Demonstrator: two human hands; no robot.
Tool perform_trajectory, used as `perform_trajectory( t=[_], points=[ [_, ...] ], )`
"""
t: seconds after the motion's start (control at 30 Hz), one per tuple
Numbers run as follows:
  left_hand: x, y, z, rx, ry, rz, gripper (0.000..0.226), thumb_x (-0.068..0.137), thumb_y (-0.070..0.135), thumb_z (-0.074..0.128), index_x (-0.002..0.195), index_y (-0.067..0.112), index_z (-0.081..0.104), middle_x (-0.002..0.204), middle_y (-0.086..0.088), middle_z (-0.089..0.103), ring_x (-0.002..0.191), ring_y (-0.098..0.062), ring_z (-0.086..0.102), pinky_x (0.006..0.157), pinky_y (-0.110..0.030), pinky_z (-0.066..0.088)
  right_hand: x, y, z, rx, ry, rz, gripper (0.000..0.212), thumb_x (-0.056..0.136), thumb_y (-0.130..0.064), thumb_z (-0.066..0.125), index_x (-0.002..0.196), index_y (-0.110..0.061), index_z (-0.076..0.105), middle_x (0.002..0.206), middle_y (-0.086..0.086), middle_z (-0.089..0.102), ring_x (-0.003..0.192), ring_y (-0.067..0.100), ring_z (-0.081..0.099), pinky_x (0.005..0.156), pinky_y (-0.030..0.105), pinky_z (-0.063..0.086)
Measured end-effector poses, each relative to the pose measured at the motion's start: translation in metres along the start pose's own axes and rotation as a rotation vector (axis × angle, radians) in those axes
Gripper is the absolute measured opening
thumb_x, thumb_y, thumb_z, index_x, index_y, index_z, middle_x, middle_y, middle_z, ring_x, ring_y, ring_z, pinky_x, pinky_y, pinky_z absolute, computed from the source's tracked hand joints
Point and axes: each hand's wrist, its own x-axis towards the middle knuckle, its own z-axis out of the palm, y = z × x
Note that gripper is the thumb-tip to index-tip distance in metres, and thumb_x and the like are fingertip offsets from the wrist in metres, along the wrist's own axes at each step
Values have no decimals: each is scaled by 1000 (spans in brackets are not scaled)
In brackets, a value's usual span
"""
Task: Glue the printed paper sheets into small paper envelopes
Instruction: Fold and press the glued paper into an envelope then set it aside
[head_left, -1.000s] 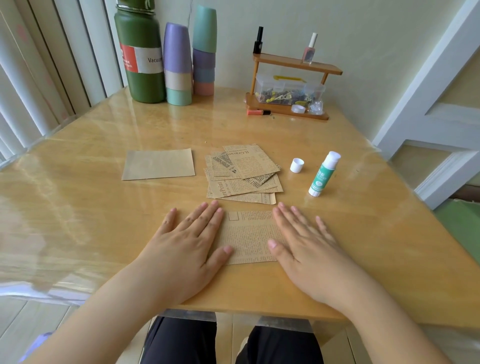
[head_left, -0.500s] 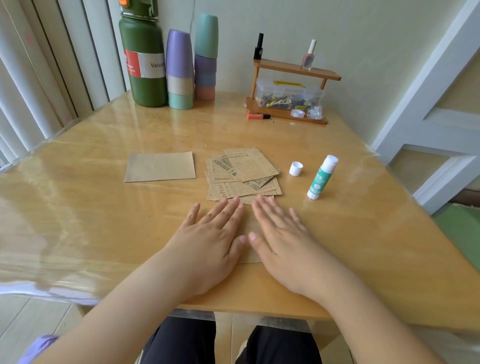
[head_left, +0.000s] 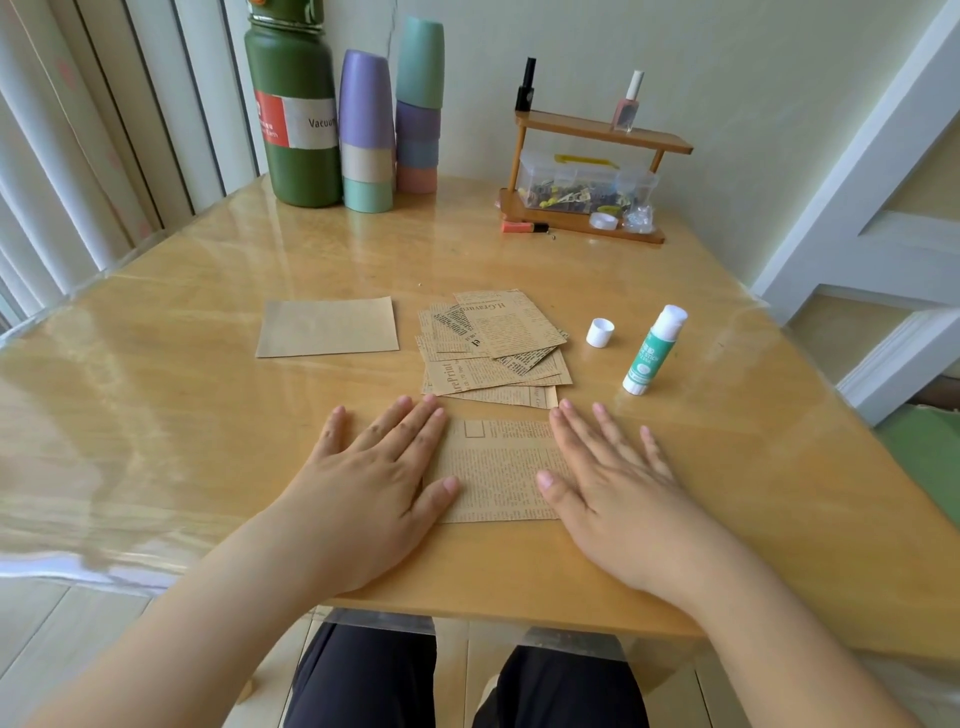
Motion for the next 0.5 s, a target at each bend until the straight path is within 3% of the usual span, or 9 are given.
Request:
perform_trajectory(
  t=[0.2,0.5],
  points=[
    [-5,1,-5,-61,41,25,83,64,63,-28,141,32,-29,144,19,-36,134,-4,-32,112,-43,-19,-7,11,-7,120,74,-68,69,86,-65,8,142,-42,-26,145,-29,-33,133,-3,-35,114,38,-19],
    [-8,0,2,3,-7,17,88,61,62,-31,143,30,-27,147,18,-32,135,-5,-31,113,-44,-15,-12,18,2,42,14,-70,59,86,-59,-5,141,-48,-20,144,-35,-28,135,-1,-32,115,37,-17]
  ],
)
